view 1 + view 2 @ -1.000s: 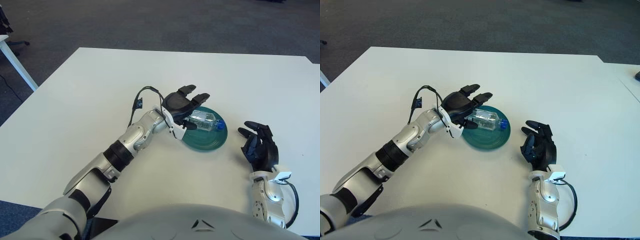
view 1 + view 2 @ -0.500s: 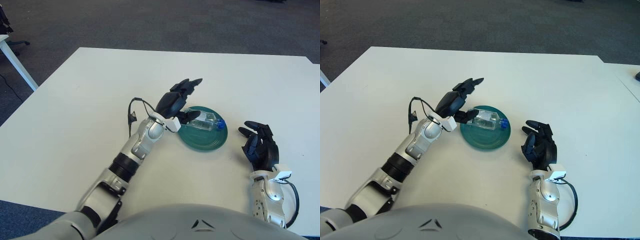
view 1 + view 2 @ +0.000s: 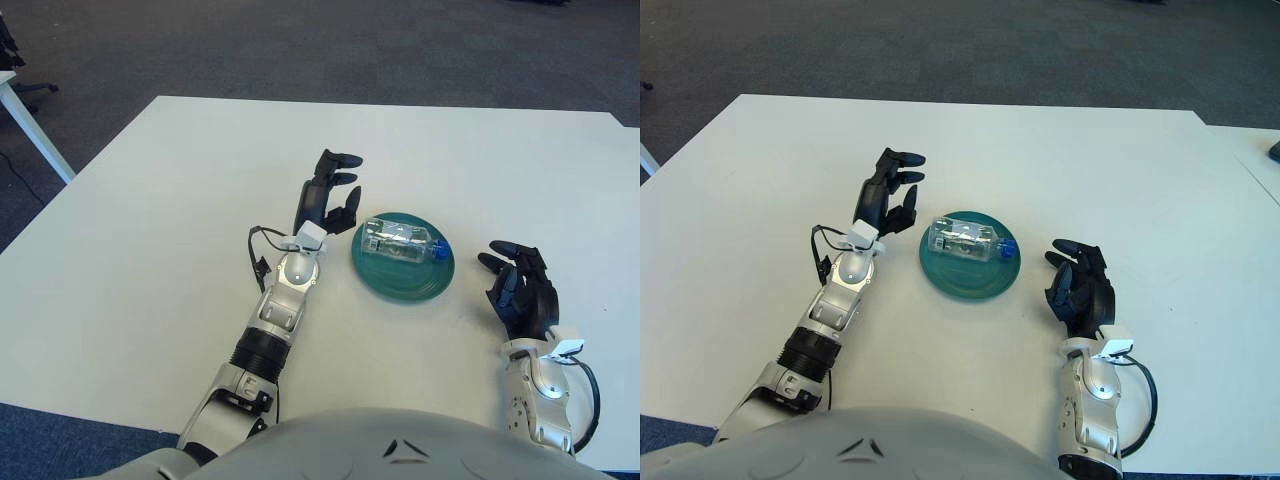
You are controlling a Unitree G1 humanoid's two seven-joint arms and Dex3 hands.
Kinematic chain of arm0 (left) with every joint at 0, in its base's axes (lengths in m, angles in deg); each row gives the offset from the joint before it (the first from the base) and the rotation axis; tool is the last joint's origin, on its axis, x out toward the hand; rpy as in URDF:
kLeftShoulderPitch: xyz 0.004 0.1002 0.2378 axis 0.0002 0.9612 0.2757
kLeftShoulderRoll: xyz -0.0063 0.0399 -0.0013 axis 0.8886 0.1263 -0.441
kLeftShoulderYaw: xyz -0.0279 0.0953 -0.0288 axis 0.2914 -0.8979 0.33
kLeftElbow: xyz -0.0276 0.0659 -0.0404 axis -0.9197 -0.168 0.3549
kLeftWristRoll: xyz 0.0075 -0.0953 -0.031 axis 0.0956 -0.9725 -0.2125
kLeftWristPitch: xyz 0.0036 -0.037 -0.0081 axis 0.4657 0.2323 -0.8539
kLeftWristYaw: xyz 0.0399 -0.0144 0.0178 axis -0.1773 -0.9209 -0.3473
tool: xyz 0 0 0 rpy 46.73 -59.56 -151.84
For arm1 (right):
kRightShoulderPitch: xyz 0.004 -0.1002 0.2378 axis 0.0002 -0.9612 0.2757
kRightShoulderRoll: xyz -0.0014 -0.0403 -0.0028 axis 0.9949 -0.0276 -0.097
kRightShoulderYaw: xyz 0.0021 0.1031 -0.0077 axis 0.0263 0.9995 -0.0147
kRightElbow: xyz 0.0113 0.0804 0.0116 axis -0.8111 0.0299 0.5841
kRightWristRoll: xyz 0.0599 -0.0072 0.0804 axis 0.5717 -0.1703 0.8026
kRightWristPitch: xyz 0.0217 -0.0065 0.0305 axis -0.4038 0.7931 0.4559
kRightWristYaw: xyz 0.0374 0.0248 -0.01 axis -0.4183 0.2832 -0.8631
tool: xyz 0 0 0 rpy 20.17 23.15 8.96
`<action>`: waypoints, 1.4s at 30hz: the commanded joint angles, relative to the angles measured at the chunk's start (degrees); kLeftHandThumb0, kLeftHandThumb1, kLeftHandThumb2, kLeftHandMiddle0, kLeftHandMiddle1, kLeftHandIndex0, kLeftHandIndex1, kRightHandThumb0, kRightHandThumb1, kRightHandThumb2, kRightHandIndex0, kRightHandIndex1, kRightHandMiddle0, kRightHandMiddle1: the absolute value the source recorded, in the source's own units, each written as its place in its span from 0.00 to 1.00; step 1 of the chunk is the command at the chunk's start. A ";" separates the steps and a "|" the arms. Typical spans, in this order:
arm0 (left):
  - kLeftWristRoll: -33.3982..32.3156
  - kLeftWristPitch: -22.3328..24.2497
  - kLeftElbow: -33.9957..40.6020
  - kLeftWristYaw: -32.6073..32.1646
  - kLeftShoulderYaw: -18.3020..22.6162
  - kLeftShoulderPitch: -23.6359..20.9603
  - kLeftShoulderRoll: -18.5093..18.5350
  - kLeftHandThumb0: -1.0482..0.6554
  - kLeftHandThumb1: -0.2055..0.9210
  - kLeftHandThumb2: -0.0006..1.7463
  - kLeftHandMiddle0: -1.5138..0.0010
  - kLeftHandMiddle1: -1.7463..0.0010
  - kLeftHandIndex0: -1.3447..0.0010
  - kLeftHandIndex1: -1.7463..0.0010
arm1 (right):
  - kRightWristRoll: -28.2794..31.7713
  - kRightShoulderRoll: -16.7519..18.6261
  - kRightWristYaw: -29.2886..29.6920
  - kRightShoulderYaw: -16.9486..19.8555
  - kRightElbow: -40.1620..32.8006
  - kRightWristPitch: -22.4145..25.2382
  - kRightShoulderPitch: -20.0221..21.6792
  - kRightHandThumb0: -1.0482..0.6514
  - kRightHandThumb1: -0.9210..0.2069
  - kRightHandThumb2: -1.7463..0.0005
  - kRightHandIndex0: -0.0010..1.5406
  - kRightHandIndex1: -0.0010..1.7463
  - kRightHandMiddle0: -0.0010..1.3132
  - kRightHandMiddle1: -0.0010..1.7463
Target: Put the bottle into the plate.
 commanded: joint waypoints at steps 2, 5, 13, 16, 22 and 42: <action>-0.97 -1.79 0.52 0.60 0.09 2.07 -1.36 0.40 0.94 0.30 0.60 0.38 0.75 0.07 | 0.88 0.12 0.00 0.14 1.85 2.39 -0.45 0.24 0.09 0.51 0.36 0.64 0.20 0.75; -1.61 -2.45 0.40 1.31 0.46 2.85 -0.92 0.40 0.94 0.30 0.59 0.39 0.75 0.06 | 0.94 -0.04 -0.16 0.34 1.86 2.61 -0.32 0.24 0.10 0.51 0.36 0.64 0.20 0.75; -5.67 -5.35 -1.34 2.72 2.30 7.91 -1.20 0.40 0.90 0.33 0.55 0.42 0.74 0.06 | 0.60 -0.53 -0.22 0.55 1.11 3.79 -0.33 0.24 0.11 0.49 0.36 0.64 0.19 0.75; -6.06 -6.42 -2.10 2.80 2.58 8.67 -1.44 0.40 0.89 0.36 0.54 0.42 0.73 0.06 | 0.79 -0.95 -0.31 0.78 0.95 4.69 -0.29 0.24 0.12 0.49 0.37 0.64 0.18 0.75; -5.71 -6.69 -2.58 2.51 2.32 10.90 -2.15 0.40 0.85 0.40 0.54 0.41 0.74 0.04 | 1.27 -1.67 -0.51 1.21 0.70 6.27 -0.11 0.25 0.11 0.50 0.36 0.64 0.17 0.74; -9.34 -5.99 -7.04 6.65 2.90 14.60 -1.01 0.39 0.84 0.38 0.57 0.43 0.70 0.08 | 1.97 -3.91 -1.13 2.86 0.50 8.20 0.42 0.25 0.12 0.49 0.37 0.64 0.17 0.74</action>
